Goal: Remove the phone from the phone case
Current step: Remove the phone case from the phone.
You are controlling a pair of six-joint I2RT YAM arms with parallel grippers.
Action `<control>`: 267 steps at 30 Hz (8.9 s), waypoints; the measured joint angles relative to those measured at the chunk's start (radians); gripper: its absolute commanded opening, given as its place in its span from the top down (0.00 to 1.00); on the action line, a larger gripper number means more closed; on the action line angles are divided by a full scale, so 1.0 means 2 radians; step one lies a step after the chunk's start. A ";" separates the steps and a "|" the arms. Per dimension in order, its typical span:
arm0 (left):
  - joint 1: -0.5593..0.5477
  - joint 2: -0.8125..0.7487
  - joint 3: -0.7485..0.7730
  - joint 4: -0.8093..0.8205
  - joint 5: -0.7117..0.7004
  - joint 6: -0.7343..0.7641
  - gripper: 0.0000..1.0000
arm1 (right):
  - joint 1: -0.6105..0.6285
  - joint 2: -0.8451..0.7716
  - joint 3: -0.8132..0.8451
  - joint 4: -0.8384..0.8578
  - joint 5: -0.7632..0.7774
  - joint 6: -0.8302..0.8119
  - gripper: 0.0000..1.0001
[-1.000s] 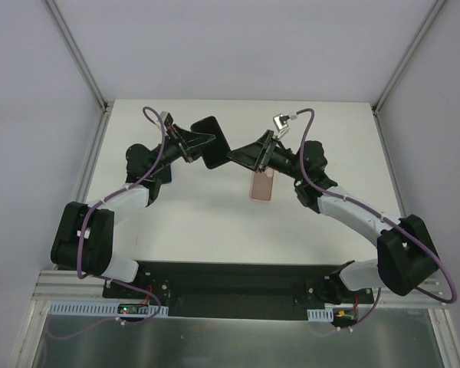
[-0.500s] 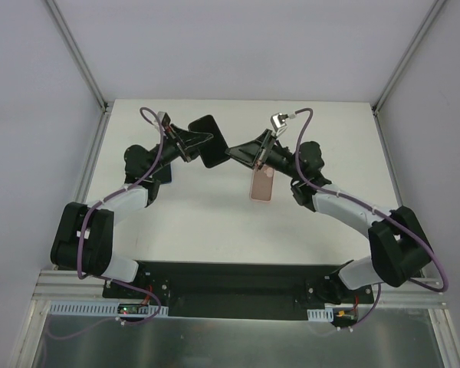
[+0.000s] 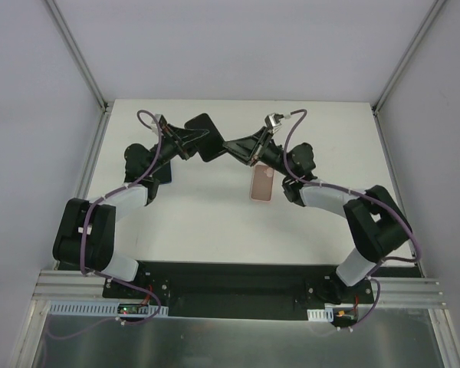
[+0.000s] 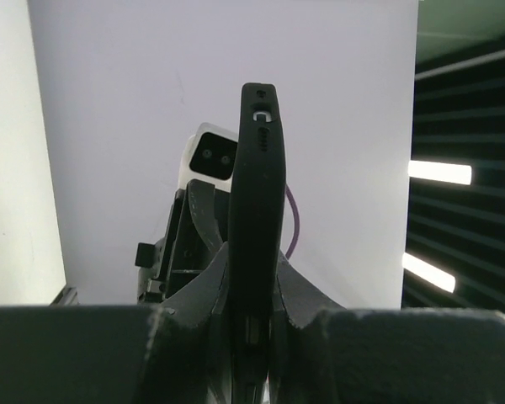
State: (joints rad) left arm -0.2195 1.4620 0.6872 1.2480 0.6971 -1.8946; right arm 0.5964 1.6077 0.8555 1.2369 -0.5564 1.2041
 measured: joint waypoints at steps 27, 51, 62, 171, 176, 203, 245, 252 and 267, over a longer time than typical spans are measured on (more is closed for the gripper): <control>0.016 -0.012 0.049 -0.020 -0.067 -0.004 1.00 | 0.009 0.098 0.116 0.078 0.039 0.096 0.98; 0.016 -0.051 0.103 -0.013 -0.064 -0.015 1.00 | 0.031 0.081 0.179 0.086 0.045 0.131 0.99; 0.016 -0.057 0.105 -0.012 -0.062 -0.022 1.00 | 0.033 0.077 0.186 0.085 0.039 0.124 0.99; 0.017 -0.069 0.169 -0.079 -0.040 0.027 1.00 | 0.033 0.089 0.182 0.130 0.042 0.111 0.99; 0.022 -0.069 0.169 -0.092 -0.040 0.030 1.00 | 0.034 0.102 0.183 0.140 0.051 0.115 0.99; 0.022 -0.071 0.113 -0.105 -0.021 0.048 1.00 | 0.029 0.085 0.096 0.154 0.053 0.091 0.99; 0.003 -0.069 -0.036 -0.083 0.084 0.128 1.00 | 0.054 -0.130 0.121 -0.620 0.115 -0.395 0.57; 0.001 -0.064 -0.004 -0.099 0.125 0.175 1.00 | 0.071 -0.147 0.136 -0.653 0.173 -0.430 0.47; -0.046 -0.102 0.030 -0.098 0.289 0.262 1.00 | 0.023 -0.205 0.120 -0.748 0.156 -0.512 0.31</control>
State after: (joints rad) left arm -0.3115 1.2579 0.7475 1.0523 1.2747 -1.3705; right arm 0.6422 1.1969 1.0962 -0.2581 -0.2440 0.1795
